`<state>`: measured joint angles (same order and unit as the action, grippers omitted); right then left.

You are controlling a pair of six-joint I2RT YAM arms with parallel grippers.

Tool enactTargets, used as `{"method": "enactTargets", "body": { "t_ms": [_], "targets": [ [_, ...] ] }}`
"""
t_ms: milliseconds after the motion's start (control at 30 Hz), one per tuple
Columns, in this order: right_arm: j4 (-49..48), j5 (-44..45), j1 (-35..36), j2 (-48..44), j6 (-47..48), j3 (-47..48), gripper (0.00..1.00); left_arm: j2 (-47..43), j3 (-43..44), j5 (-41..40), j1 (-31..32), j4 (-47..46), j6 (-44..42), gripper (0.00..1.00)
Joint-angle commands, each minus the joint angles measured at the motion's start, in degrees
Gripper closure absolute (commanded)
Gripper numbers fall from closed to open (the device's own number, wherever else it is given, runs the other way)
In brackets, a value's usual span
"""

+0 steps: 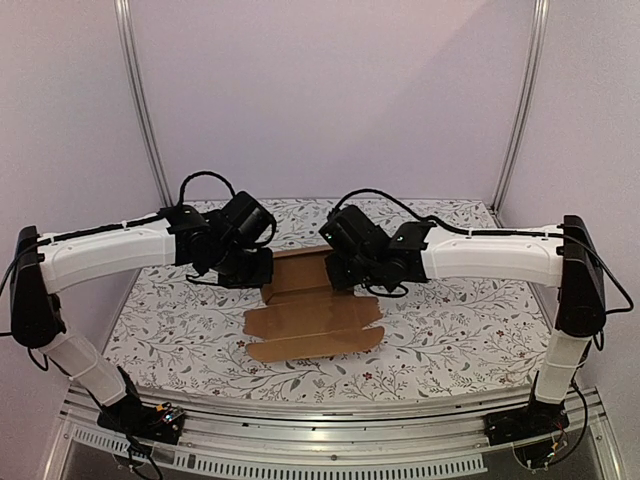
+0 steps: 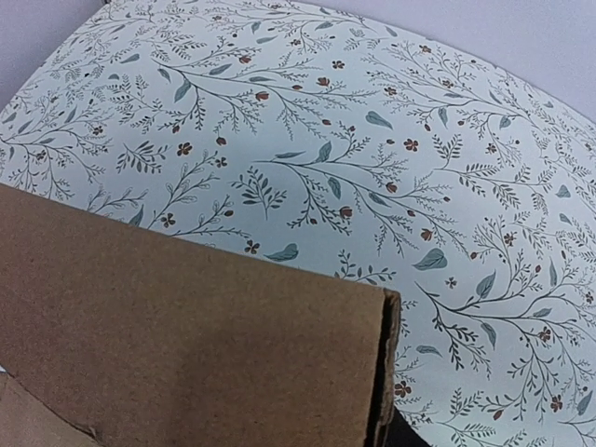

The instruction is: Fold the paper box

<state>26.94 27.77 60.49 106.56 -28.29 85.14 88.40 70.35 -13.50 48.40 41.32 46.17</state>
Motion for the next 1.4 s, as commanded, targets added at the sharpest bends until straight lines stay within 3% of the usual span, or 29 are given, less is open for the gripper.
{"method": "enactTargets", "body": {
  "t_ms": [0, 100, 267, 600, 667, 733, 1000, 1067, 1133, 1367],
  "targets": [
    [-2.78, -3.72, 1.29, 2.15, -0.34, 2.13, 0.66, -2.12, 2.21, 4.78, 2.38, -3.94, -0.38, 1.00],
    [-2.92, -3.92, 1.22, 2.27, -0.52, 2.13, 0.72, -2.66, 2.00, 4.52, 2.42, -3.86, -0.30, 1.00],
    [-3.23, -4.60, 1.20, 2.40, -0.43, 2.48, 1.00, -3.55, 1.34, 4.55, 2.60, -3.57, 0.25, 1.00],
    [-3.74, -3.79, 1.26, 2.07, -1.01, 2.74, 1.00, -3.89, 1.81, 5.26, 2.90, -3.04, 1.30, 1.00],
    [-3.75, -4.03, 1.26, 1.86, -1.38, 2.75, 0.88, -3.98, 1.65, 5.13, 2.97, -2.86, 1.39, 1.00],
    [-3.75, -4.48, 1.22, 1.74, -1.64, 2.75, 0.82, -3.97, 1.55, 5.13, 3.01, -2.86, 1.50, 1.00],
    [-3.74, -6.02, 1.28, 2.16, -3.19, 1.11, 0.76, -4.41, 1.70, 4.50, 3.01, -2.91, 1.61, 1.00],
    [-3.74, -5.83, 1.23, 2.22, -3.26, 0.91, 0.81, -4.51, 1.64, 4.51, 3.01, -2.91, 1.72, 1.00],
    [-3.65, -5.59, 1.21, 2.16, -3.18, 0.90, 0.99, -4.55, 1.64, 4.68, 3.01, -2.90, 1.85, 1.00],
    [-3.76, -5.13, 1.33, 1.64, -3.06, 0.88, 1.00, -4.16, 1.46, 4.73, 3.01, -2.98, 2.24, 1.00]
  ]
}}
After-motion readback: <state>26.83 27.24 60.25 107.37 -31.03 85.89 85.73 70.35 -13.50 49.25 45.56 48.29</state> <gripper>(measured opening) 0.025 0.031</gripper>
